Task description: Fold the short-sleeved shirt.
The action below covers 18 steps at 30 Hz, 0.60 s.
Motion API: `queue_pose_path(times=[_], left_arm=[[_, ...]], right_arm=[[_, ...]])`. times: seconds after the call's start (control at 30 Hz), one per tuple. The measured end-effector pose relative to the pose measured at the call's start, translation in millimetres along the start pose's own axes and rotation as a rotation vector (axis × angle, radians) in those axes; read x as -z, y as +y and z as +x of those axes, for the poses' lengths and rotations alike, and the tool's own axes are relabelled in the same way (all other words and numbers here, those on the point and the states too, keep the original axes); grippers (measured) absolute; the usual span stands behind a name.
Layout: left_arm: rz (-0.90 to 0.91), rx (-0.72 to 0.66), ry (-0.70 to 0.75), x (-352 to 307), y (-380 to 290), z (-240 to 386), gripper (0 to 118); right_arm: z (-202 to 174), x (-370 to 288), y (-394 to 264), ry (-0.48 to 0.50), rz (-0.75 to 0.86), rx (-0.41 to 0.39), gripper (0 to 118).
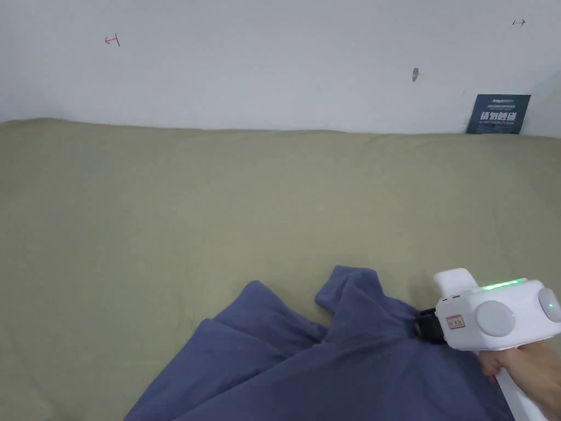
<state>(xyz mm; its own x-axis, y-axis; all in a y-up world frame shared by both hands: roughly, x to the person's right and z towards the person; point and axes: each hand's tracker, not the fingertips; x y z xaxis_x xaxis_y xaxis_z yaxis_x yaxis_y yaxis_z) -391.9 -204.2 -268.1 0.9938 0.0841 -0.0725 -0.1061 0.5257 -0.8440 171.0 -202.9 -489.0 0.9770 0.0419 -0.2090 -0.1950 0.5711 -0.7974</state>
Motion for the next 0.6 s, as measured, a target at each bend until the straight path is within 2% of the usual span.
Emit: queue_pose_path(times=[0.03, 0.07, 0.13, 0.17, 0.27, 0.37, 0.47, 0.6], left_arm=[[0.002, 0.002, 0.003, -1.3, 0.0, 1.0, 4], [0.002, 0.002, 0.005, -2.7, 0.3, 2.0, 4], [0.005, 0.004, 0.004, -8.9, 1.9, 4.0, 4], [0.014, 0.007, 0.005, -14.0, 4.1, 5.3, 4], [0.089, -0.004, -0.006, -41.0, 22.8, 10.6, 4], [0.187, -0.001, -0.036, -75.7, 52.4, 22.0, 4], [0.317, 0.029, -0.025, -122.9, 89.0, 39.5, 4], [0.445, 0.11, -0.039, -193.4, 148.8, 70.8, 4]], right_arm=[[-2.9, -9.3, 2.6, 0.026, 0.029, -0.013, 0], [0.3, -51.7, 5.9, -0.015, 0.053, -0.005, 0], [6.0, -106.4, 10.2, 0.015, 0.087, -0.013, 0], [-8.8, -68.6, 4.5, 0.006, 0.114, -0.02, 0], [-2.7, -127.5, 13.0, 0.004, 0.199, -0.021, 0], [2.0, -189.0, 20.9, -0.045, 0.307, -0.04, 0], [9.0, -264.4, 31.2, -0.088, 0.428, -0.021, 0], [23.2, -362.2, 46.2, -0.168, 0.585, -0.017, 0]])
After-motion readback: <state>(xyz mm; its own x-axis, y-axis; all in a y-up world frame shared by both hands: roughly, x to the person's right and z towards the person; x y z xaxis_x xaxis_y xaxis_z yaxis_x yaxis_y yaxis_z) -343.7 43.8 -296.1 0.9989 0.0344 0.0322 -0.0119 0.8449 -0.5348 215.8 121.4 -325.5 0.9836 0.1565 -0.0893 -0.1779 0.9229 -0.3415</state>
